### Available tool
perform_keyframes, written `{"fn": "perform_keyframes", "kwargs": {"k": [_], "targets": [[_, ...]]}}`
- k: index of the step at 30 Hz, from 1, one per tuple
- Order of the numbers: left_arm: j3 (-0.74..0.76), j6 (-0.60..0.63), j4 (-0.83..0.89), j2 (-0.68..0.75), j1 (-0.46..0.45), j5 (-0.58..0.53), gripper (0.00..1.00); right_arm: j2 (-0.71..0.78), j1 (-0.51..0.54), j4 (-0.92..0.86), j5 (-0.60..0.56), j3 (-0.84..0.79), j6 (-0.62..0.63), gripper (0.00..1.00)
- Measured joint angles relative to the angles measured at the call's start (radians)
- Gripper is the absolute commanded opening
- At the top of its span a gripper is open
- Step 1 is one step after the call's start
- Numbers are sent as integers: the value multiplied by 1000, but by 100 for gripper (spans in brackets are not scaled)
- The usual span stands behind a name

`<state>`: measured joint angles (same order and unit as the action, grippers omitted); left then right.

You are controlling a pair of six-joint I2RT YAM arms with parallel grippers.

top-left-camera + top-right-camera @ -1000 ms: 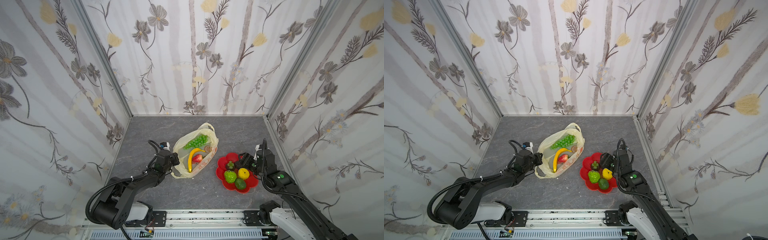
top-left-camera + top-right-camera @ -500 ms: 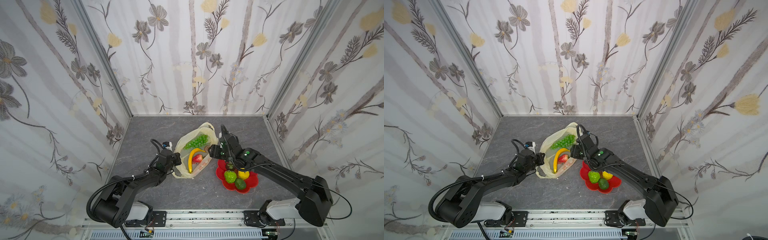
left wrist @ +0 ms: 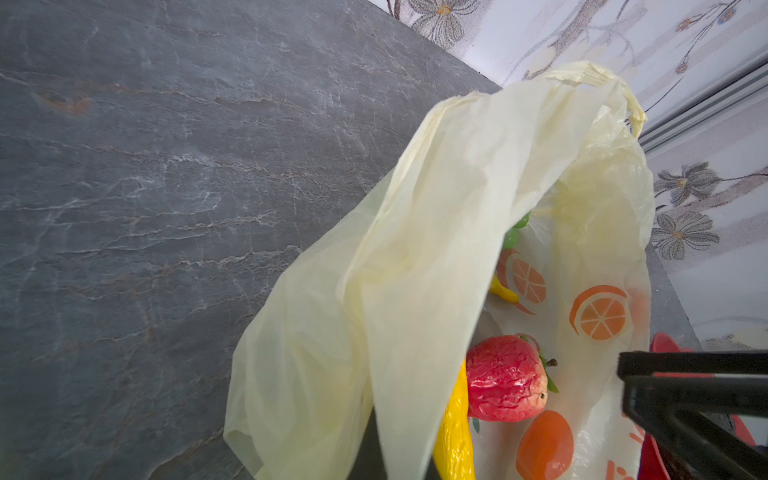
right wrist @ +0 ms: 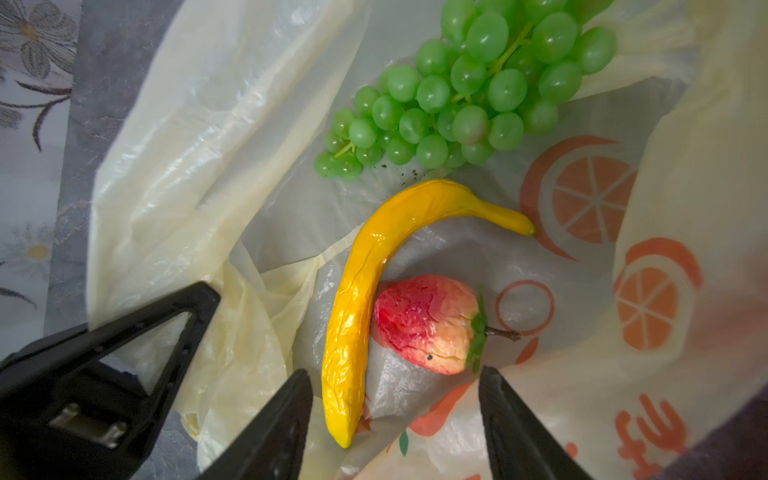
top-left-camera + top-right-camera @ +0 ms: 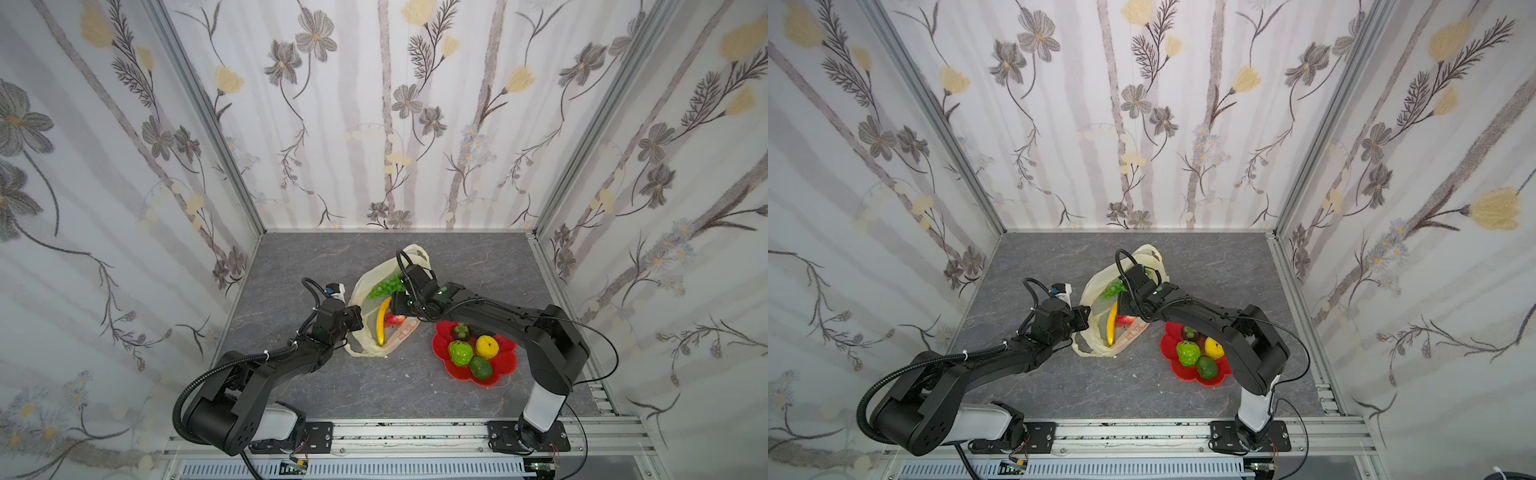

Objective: Take the fake fruits out of the plastic bag
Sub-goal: 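Move the right gripper back over the bag toward the strawberry, then lower the right gripper and grasp the pink strawberry by its leaves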

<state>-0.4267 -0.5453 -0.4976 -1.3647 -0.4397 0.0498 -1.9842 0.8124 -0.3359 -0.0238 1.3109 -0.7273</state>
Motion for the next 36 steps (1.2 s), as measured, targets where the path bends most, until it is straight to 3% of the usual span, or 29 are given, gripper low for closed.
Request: {"fn": "perform_keyframes", "kwargs": {"k": [6,15,26,36], "targets": [[0,0,0,0,0,0,0,-46,-5,22,22,-11,3,61],[-1,4,0,-1,0,0,0,-25,-58,112,98,-158,-18,61],[-1,7,0,-1,0,0,0,43,-135,284,199,-274,-85,52],[-1,8,0,-1,0,0,0,50,-176,337,208,-272,-109,41]]}}
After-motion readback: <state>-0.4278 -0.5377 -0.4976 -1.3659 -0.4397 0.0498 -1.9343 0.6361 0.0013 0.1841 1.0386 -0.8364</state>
